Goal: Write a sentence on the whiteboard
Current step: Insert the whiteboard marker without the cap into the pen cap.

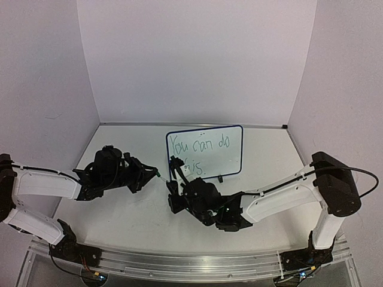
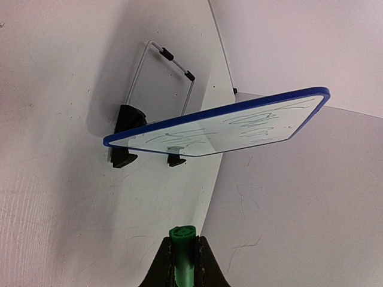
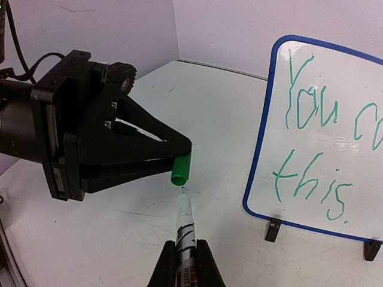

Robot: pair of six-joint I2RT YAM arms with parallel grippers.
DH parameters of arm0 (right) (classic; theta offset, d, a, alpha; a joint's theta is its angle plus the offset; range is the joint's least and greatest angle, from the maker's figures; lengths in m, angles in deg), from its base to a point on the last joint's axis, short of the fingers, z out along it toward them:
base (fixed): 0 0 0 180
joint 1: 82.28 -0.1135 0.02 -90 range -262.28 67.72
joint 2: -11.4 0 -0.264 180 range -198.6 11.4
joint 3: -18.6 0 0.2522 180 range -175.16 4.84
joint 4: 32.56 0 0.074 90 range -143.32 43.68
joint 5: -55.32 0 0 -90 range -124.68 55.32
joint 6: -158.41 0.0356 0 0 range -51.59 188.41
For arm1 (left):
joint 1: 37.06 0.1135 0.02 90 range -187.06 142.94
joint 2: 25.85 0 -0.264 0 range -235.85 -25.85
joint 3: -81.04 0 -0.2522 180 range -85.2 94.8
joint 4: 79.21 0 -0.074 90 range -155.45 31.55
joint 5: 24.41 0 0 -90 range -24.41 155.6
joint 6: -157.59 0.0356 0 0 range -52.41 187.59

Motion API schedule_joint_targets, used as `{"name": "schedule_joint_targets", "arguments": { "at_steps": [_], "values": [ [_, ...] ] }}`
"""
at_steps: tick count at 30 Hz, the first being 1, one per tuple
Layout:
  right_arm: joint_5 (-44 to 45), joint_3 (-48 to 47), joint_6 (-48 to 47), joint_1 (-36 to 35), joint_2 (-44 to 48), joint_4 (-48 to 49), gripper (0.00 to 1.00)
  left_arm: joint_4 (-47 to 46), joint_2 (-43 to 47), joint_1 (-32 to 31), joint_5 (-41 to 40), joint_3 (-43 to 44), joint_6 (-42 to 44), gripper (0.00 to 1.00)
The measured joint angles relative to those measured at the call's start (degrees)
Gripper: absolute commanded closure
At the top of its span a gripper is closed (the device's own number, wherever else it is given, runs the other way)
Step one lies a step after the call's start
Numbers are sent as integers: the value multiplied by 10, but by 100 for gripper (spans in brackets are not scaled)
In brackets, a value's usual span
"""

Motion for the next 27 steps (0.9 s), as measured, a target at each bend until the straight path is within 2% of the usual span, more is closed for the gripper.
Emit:
{"name": "schedule_joint_targets", "arguments": {
  "at_steps": [27],
  "values": [
    [5, -9, -5, 0, -9, -2, 100, 4, -15, -4, -3, 0, 0, 100]
  ]
}}
